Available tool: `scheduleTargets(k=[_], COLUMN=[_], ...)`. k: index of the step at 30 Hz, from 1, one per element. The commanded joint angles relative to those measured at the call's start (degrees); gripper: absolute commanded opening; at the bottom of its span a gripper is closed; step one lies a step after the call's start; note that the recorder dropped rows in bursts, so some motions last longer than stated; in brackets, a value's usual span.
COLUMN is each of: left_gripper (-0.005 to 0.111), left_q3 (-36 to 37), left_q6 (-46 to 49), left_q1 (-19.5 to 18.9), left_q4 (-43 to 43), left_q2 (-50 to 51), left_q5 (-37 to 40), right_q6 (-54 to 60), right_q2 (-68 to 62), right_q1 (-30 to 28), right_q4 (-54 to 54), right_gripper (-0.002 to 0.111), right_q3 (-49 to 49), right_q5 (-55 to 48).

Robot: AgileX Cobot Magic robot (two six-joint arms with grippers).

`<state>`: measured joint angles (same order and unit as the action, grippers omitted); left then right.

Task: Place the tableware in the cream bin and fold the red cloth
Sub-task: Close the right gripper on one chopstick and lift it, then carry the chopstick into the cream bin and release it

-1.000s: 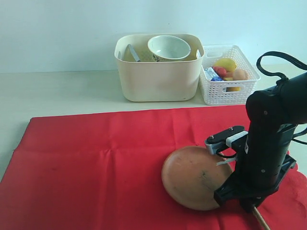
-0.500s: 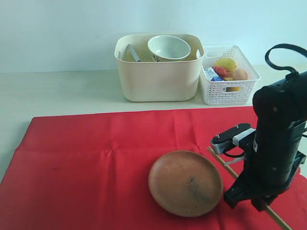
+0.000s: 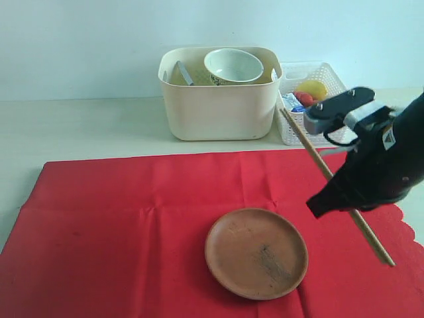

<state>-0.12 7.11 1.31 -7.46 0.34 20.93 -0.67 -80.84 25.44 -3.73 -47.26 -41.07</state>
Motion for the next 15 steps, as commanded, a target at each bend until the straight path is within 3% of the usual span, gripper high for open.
scheduleTargets(k=[1, 7, 15], left_gripper=[0.0, 0.0, 0.0], left_q3=[0.12, 0.12, 0.12], left_q6=[-0.13, -0.13, -0.13], left_q1=[0.42, 0.42, 0.42], left_q4=[-0.23, -0.23, -0.23], left_q2=[-0.34, -0.34, -0.34], left_q5=[-0.55, -0.55, -0.55], right_q6=[3.54, 12.07, 14.53], right_q2=[2.74, 1.48, -5.0], right_q1=[0.2, 0.2, 0.2], right_q4=[4.09, 14.53, 16.78], right_gripper=[0.0, 0.0, 0.0], right_q3=[-2.1, -5.99, -13.59], right_q5=[8.14, 19.61, 30.75])
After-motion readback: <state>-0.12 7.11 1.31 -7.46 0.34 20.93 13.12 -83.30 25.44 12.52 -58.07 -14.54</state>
